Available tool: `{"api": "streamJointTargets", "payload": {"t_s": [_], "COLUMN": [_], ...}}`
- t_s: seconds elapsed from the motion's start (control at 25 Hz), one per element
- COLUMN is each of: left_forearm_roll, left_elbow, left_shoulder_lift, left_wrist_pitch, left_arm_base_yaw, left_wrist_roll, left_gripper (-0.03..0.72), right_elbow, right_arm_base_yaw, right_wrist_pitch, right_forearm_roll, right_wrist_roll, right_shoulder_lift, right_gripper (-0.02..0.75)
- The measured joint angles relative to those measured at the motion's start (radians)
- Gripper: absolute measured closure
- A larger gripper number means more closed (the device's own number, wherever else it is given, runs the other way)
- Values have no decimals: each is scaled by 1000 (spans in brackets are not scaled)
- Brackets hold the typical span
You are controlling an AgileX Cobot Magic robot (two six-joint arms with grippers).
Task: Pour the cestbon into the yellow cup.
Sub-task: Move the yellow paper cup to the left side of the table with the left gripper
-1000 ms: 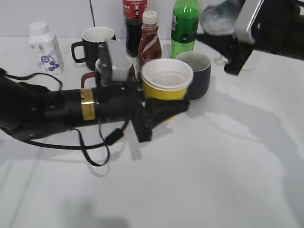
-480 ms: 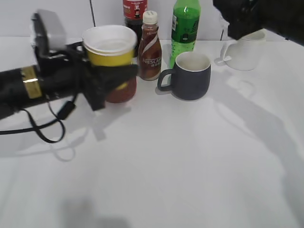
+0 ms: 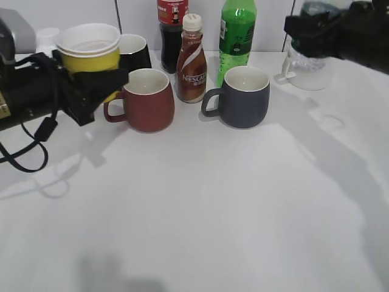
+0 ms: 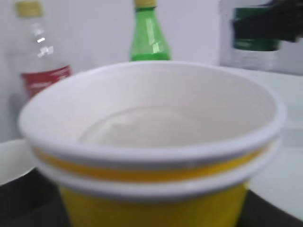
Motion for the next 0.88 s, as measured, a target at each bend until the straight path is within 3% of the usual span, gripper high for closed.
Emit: {"api": "streamJointTargets", "payload": {"t_s": [0.32,0.52,0.88], "left_forearm_roll": [-57,-179,-321], "left_elbow": [5,5,6], "left_shoulder_lift": [-1,-1,85], "left_wrist_pitch": [97,196,146], "left_arm_base_yaw": [63,76,76], "left_wrist_roll": [-1,23,145], "left_gripper": [307,307,307], "right_elbow": [113,158,159], "right_arm_base_yaw": [0,0,0], "right_wrist_pitch": [7,13,13], "right_forearm_roll": [190,327,367], "right_wrist_roll": [-47,-172,-228], "right_shoulder_lift": [0,0,0], "right_gripper": [279,279,279]}}
